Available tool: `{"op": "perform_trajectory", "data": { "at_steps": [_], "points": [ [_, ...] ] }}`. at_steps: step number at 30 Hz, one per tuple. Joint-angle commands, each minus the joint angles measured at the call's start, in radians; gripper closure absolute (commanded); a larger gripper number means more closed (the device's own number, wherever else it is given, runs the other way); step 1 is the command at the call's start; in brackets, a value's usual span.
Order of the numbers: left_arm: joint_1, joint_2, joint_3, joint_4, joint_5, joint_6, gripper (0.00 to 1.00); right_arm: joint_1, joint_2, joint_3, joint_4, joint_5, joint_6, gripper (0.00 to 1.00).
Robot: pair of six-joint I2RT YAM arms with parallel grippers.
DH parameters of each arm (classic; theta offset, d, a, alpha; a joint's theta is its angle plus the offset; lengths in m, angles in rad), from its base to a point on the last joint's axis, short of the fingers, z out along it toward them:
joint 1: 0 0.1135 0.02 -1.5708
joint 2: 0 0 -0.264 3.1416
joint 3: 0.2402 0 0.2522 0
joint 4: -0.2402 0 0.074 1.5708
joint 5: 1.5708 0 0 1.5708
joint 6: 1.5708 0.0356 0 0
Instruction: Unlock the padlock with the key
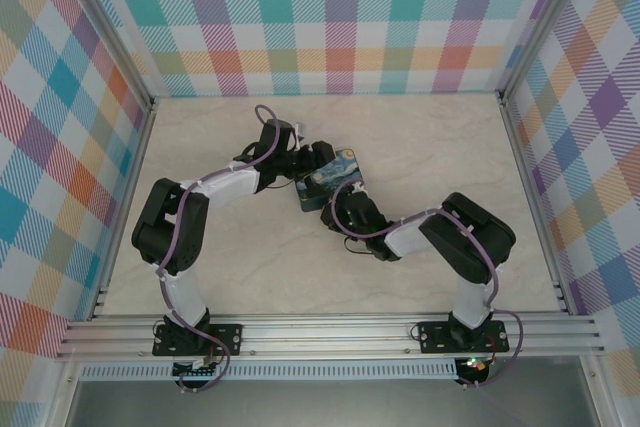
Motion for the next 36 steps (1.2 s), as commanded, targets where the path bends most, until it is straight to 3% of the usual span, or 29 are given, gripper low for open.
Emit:
{"op": "perform_trajectory", "data": {
  "at_steps": [1, 10, 20, 36],
  "points": [
    [-0.006, 0.013, -0.027, -0.057, -0.015, 0.000, 0.23, 0.008, 0.029, 0.016, 0.056, -0.013, -0.016, 0.75],
    [-0.005, 0.009, -0.025, -0.072, -0.021, 0.005, 0.23, 0.004, -0.034, -0.055, 0.045, 0.049, -0.001, 0.88],
    [-0.006, -0.011, -0.056, -0.103, -0.041, 0.025, 0.23, -0.058, -0.098, -0.107, -0.001, 0.027, 0.053, 0.89],
    [-0.028, -0.022, -0.146, -0.098, -0.074, 0.034, 0.23, -0.127, -0.182, -0.039, -0.125, -0.037, 0.027, 0.89]
  ]
}}
